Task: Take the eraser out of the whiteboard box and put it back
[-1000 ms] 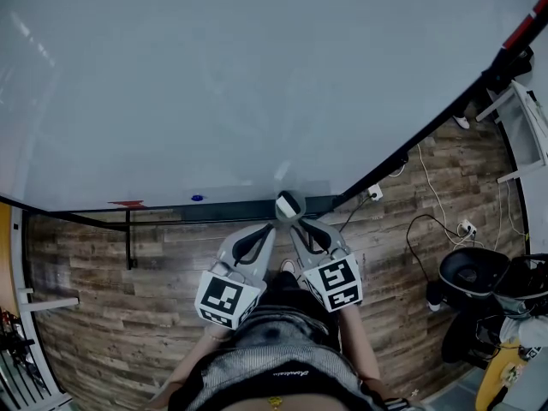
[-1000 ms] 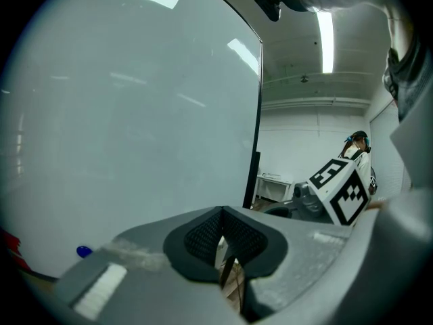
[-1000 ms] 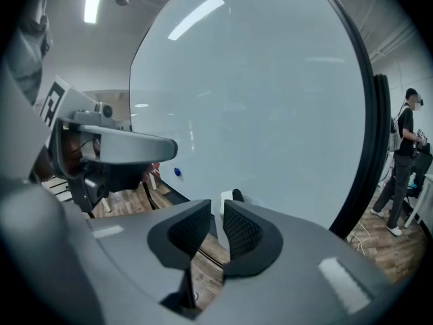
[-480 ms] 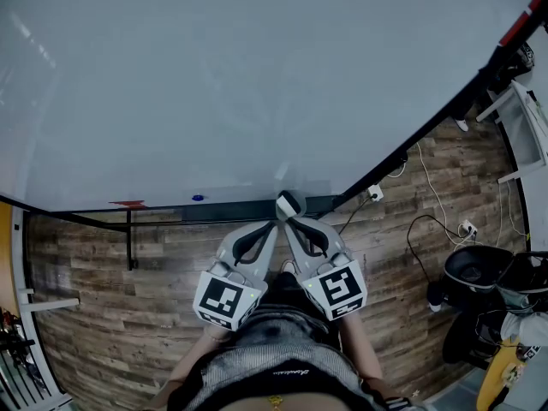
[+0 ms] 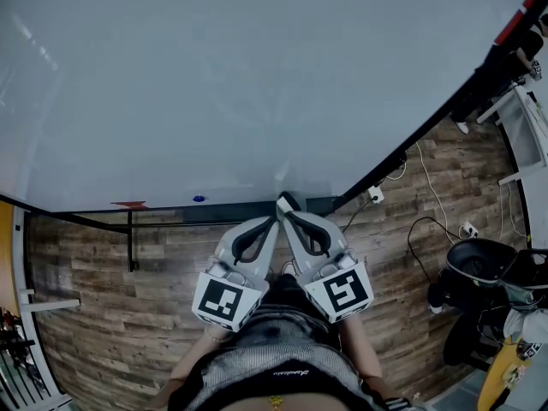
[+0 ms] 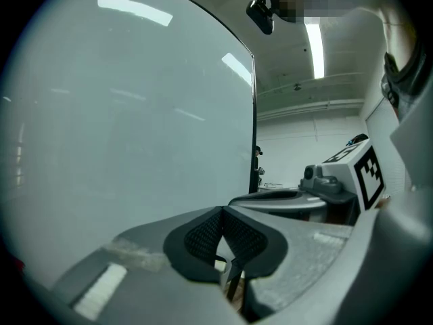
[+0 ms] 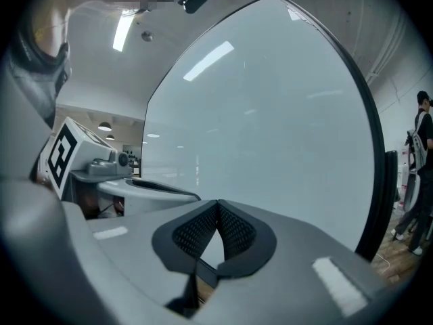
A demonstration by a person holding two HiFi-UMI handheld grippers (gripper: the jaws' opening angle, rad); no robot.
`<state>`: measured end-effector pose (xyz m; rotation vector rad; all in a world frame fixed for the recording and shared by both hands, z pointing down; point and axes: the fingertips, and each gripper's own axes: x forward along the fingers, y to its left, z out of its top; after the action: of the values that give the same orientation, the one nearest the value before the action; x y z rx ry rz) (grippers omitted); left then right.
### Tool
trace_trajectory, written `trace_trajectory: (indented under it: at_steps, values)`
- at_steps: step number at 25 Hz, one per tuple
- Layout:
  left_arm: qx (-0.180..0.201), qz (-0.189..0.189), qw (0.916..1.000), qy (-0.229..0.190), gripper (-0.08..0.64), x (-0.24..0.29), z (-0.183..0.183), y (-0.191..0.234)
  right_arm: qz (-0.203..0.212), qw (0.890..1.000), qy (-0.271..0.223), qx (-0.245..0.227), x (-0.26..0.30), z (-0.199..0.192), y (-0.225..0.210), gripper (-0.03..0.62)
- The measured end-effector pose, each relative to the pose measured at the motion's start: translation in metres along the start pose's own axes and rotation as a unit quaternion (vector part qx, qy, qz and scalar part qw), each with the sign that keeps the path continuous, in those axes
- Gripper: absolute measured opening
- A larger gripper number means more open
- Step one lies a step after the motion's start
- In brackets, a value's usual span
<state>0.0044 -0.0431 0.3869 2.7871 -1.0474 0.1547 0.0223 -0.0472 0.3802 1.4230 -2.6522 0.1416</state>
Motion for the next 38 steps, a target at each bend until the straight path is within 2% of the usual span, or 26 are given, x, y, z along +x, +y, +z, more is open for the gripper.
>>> trace_trajectory:
  at_steps: [2, 6, 14, 38]
  values:
    - [-0.011, 0.004, 0.9999, -0.006, 0.002, 0.001, 0.006, 0.000, 0.001, 1.000, -0.015, -0.005, 0.000, 0.008, 0.001, 0.000]
    - [0.011, 0.008, 0.9995, -0.027, 0.002, 0.000, 0.018, 0.005, -0.001, 0.999, -0.041, -0.013, -0.001, 0.022, 0.002, 0.000]
    - [0.012, 0.020, 0.9984, -0.052, 0.002, 0.003, 0.037, 0.009, -0.015, 0.997, -0.079, -0.012, 0.000, 0.047, -0.007, 0.000]
    - [0.012, 0.017, 0.9984, -0.053, 0.002, 0.005, 0.041, 0.009, -0.017, 0.998, -0.065, -0.019, 0.007, 0.042, -0.008, 0.000]
